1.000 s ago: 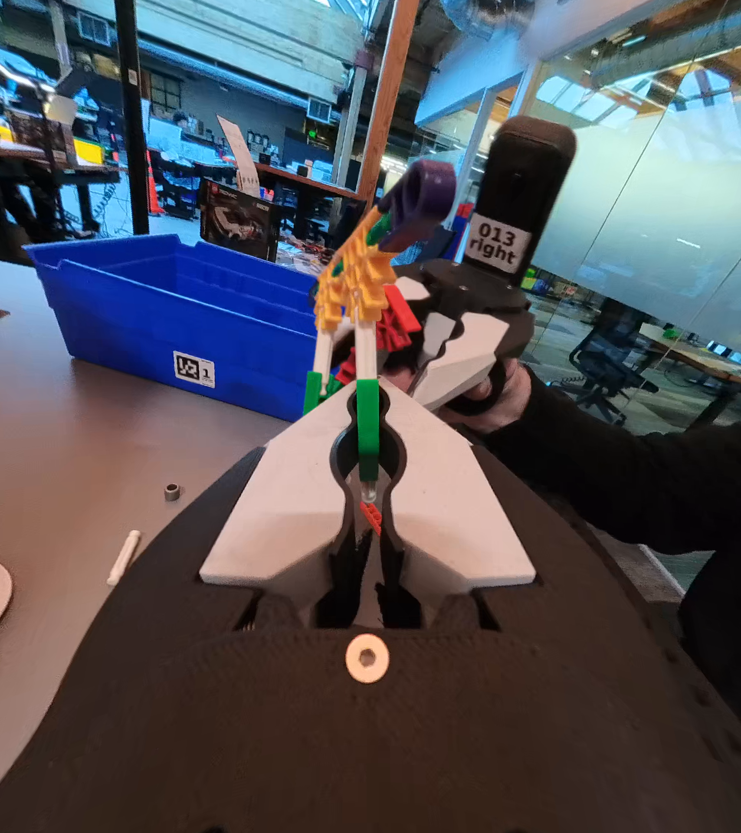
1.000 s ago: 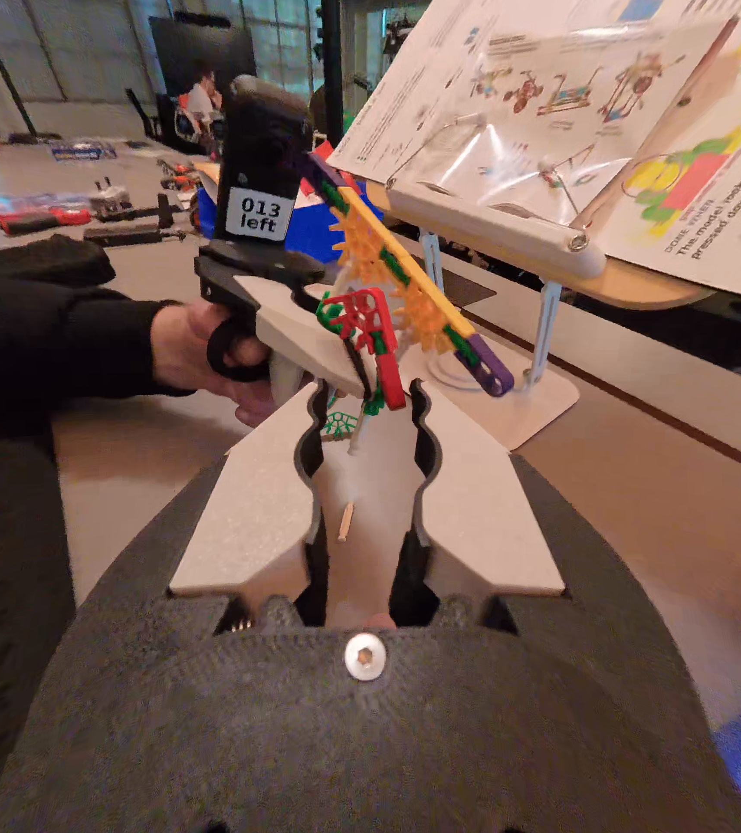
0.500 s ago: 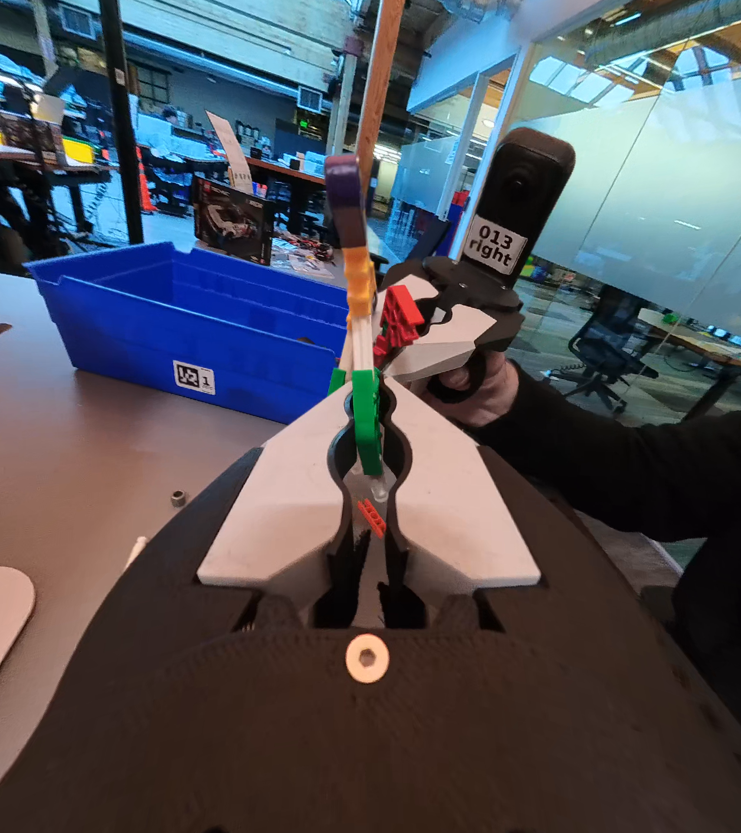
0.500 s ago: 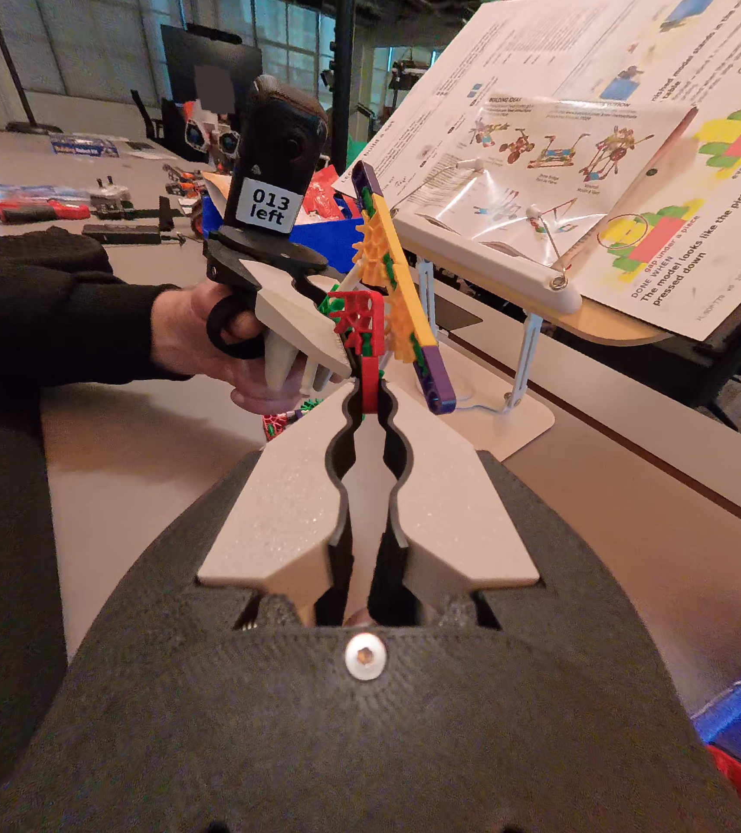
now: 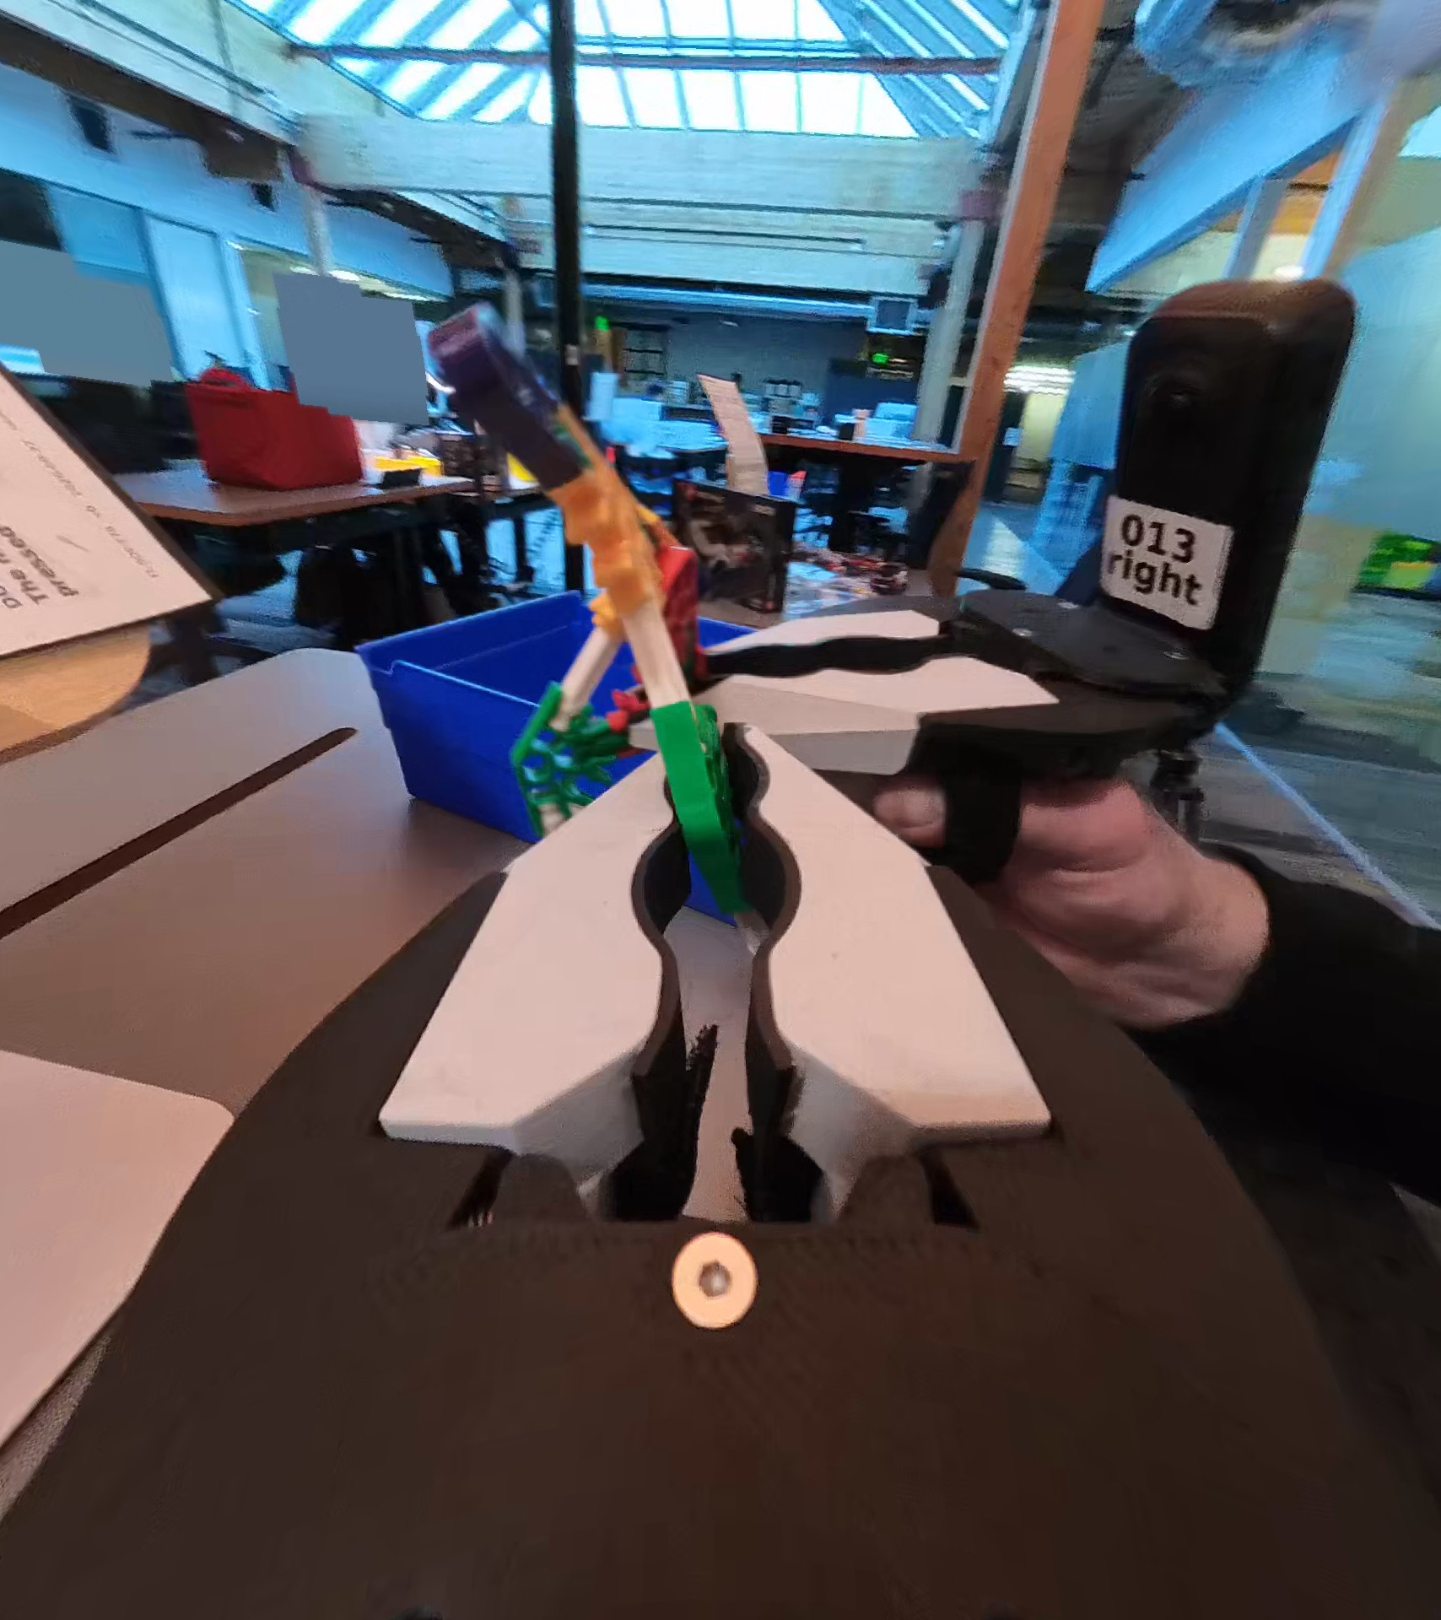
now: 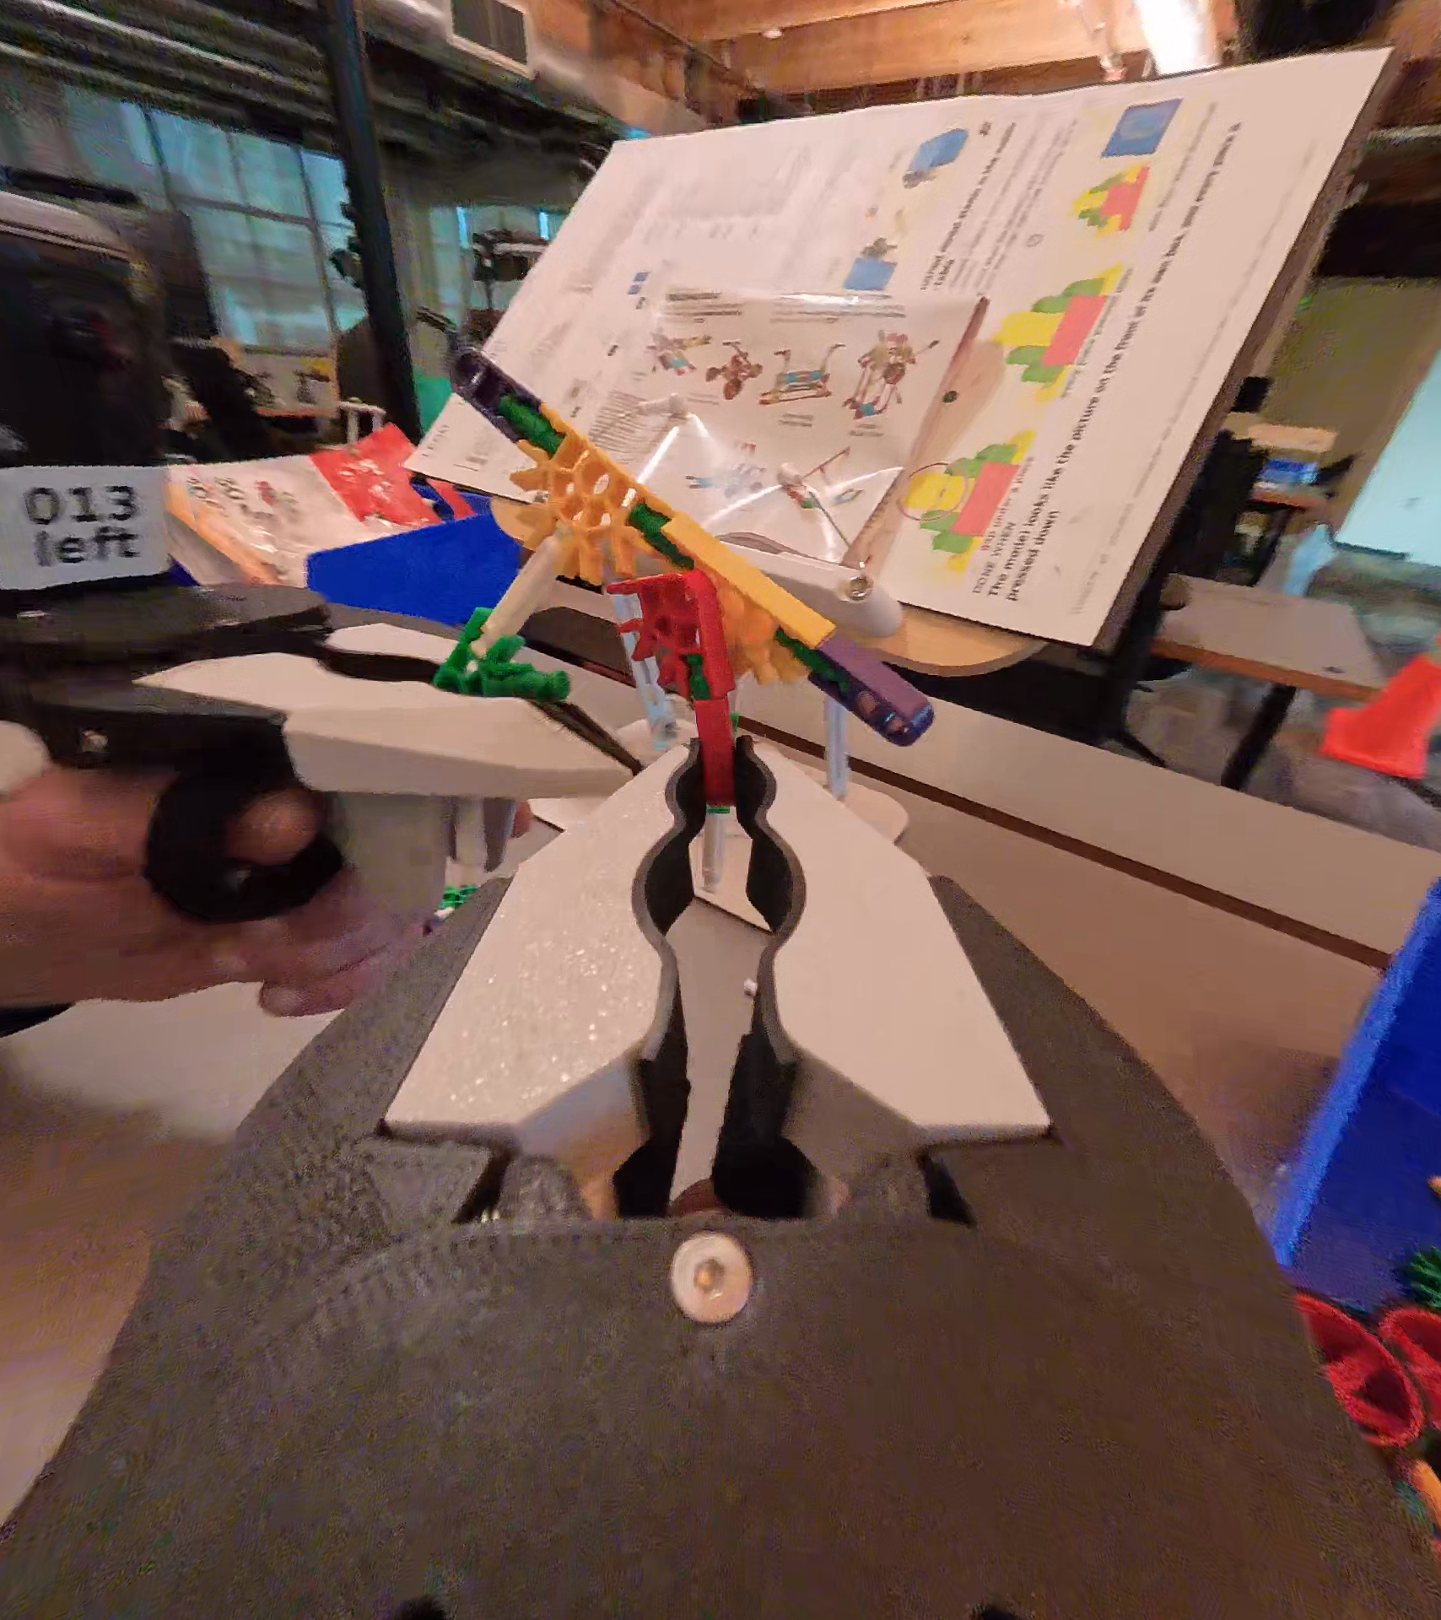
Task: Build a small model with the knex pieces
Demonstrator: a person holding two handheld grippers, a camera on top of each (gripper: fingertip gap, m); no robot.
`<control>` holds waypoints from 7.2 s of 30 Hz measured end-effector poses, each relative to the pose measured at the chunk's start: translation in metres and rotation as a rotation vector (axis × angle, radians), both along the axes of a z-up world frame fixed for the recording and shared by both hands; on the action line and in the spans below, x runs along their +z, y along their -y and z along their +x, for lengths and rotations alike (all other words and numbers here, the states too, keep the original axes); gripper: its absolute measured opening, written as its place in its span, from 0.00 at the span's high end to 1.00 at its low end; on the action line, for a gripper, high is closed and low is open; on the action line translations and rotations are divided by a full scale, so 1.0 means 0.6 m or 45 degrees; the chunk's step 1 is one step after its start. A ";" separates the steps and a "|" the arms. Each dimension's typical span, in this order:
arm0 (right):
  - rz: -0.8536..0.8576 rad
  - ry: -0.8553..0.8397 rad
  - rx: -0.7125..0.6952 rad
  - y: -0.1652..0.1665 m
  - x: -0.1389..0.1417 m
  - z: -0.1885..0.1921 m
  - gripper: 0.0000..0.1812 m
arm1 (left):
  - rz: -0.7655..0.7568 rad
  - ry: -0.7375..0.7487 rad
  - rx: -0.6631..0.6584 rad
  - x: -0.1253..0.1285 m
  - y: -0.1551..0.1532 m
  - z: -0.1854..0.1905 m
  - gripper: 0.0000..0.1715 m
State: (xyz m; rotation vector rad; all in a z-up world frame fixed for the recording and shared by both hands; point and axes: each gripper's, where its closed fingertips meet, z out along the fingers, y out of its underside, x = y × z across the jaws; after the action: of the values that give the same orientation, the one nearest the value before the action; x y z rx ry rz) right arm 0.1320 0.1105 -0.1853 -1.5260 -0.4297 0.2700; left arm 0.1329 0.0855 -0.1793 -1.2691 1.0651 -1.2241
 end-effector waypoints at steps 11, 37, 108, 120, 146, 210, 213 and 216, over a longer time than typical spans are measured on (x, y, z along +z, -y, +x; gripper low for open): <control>0.059 0.108 0.133 0.019 0.005 -0.014 0.98 | -0.082 0.080 -0.025 0.020 -0.024 -0.014 0.94; -0.028 0.153 -0.064 -0.002 0.004 0.005 0.99 | 0.705 -0.314 0.557 -0.005 -0.059 0.001 0.98; 0.156 0.705 -0.021 0.023 -0.031 -0.020 0.98 | -0.157 -0.368 0.077 -0.074 -0.066 -0.004 0.95; -0.047 -0.223 0.529 0.059 0.027 0.004 0.98 | 0.175 -0.304 -0.216 -0.041 0.003 -0.011 0.98; 0.513 0.323 -0.070 0.058 0.086 -0.018 0.98 | -0.438 0.021 -0.135 0.018 -0.013 0.001 0.97; 0.019 -0.582 0.712 0.070 0.073 -0.020 0.98 | -0.070 -0.370 -0.435 -0.078 0.086 0.038 0.84; 0.021 -0.566 0.730 0.073 0.071 -0.025 0.98 | -0.123 -0.215 -0.455 -0.048 0.090 0.035 0.95; 0.050 -0.557 0.716 0.074 0.075 -0.023 0.98 | -0.188 -0.142 -0.479 -0.030 0.082 0.029 0.97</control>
State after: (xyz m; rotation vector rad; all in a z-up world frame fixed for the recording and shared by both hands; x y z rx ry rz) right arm 0.1183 0.0660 -0.1404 -1.2350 -0.5011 1.0069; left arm 0.1504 0.0362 -0.1974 -1.2980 1.3588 -1.5518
